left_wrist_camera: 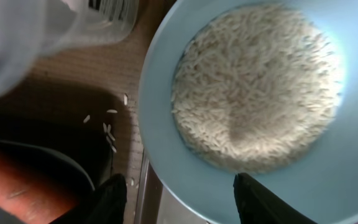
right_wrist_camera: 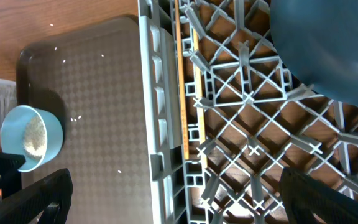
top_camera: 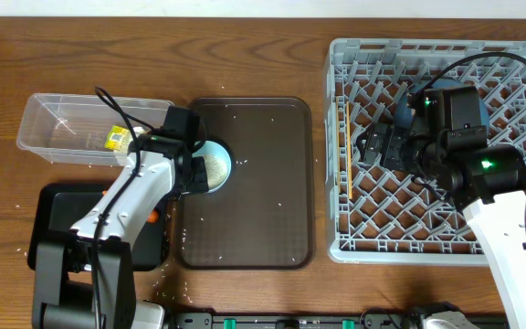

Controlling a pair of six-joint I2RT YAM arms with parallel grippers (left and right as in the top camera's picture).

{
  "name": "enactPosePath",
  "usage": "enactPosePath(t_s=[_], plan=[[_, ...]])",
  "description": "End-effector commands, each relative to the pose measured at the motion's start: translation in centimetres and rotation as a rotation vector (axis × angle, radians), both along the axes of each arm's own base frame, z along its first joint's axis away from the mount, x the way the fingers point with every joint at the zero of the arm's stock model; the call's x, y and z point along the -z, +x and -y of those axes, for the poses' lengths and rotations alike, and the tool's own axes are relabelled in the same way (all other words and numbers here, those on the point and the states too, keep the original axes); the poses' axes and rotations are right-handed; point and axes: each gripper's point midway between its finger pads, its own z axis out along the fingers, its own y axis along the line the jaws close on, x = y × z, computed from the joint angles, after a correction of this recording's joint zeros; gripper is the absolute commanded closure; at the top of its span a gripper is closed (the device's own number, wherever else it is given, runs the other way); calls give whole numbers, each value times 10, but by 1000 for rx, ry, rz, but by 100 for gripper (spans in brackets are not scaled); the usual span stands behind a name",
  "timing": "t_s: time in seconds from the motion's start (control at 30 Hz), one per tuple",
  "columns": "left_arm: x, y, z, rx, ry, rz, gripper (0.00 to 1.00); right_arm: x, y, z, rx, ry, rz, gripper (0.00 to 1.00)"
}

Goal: Sort waste into correct bins and load items into the dishwasher rack
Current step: 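Lift the white rice bowl with left gripper toward the black tray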

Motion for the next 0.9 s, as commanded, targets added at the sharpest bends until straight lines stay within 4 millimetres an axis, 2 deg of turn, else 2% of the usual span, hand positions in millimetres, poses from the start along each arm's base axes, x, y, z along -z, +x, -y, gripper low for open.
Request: enactPosePath(t_s=[0.0, 0.1, 0.23, 0.4, 0.57, 0.73, 0.87], plan=[[5, -3, -4, -4, 20, 0, 44, -4, 0, 3, 20, 2, 12, 1], [4, 3, 3, 25, -10, 24, 44, -4, 0, 3, 20, 2, 12, 1], [3, 7, 38, 159, -142, 39, 45, -5, 1, 3, 20, 3, 15, 1], [4, -1, 61, 250, -153, 27, 45, -5, 1, 3, 20, 3, 15, 1], [6, -19, 78, 320, -155, -23, 45, -5, 1, 3, 20, 3, 15, 1], [7, -36, 83, 357, -126, -74, 46, -5, 1, 3, 21, 3, 16, 1], [2, -20, 62, 230, -52, -21, 44, -5, 1, 3, 21, 3, 16, 1]])
